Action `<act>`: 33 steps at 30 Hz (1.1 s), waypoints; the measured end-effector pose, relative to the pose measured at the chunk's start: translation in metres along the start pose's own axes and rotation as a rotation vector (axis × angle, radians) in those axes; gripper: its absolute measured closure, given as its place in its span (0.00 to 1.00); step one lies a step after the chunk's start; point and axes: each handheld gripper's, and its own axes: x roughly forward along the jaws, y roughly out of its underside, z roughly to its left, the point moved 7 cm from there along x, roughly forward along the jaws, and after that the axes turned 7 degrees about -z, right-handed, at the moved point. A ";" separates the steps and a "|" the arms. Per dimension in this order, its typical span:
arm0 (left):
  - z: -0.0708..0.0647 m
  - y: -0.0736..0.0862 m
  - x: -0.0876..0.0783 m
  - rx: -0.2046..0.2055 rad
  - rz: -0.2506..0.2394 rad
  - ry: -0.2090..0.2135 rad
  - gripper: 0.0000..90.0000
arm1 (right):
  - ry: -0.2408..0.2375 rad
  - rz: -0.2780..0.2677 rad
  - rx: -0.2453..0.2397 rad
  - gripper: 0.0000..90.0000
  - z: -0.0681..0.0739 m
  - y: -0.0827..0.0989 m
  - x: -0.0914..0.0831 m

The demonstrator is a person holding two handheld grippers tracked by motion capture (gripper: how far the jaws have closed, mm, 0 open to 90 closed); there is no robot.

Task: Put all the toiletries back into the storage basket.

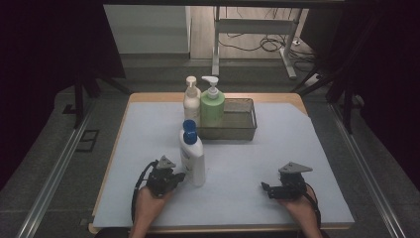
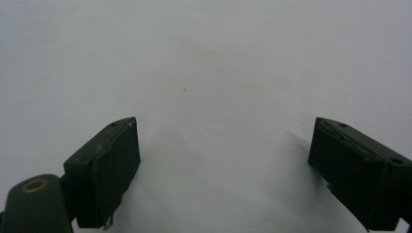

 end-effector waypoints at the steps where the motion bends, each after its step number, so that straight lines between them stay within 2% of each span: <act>1: -0.002 0.000 0.001 0.002 0.000 0.007 1.00 | 0.000 0.001 0.000 0.11 0.000 0.000 0.000; 3: -0.006 -0.001 0.003 0.002 0.003 0.031 1.00 | -0.001 0.005 -0.002 0.10 0.001 0.000 0.001; 11: -0.016 -0.001 0.012 0.039 0.023 0.040 0.99 | -0.002 0.007 0.001 0.10 0.001 0.000 0.001; 16: -0.018 0.002 0.010 0.042 0.022 0.041 0.89 | 0.009 0.013 0.013 0.13 0.000 -0.001 0.000; 23: -0.014 0.005 -0.003 0.061 -0.010 0.015 0.63 | 0.000 0.029 0.022 0.20 -0.002 -0.002 -0.006; 26: -0.010 0.008 -0.010 0.075 -0.011 -0.019 0.50 | -0.004 0.024 0.007 0.21 -0.002 -0.005 -0.010; 33: 0.003 0.021 -0.023 0.061 -0.018 -0.080 0.25 | -0.052 0.005 -0.002 0.22 0.008 -0.017 -0.016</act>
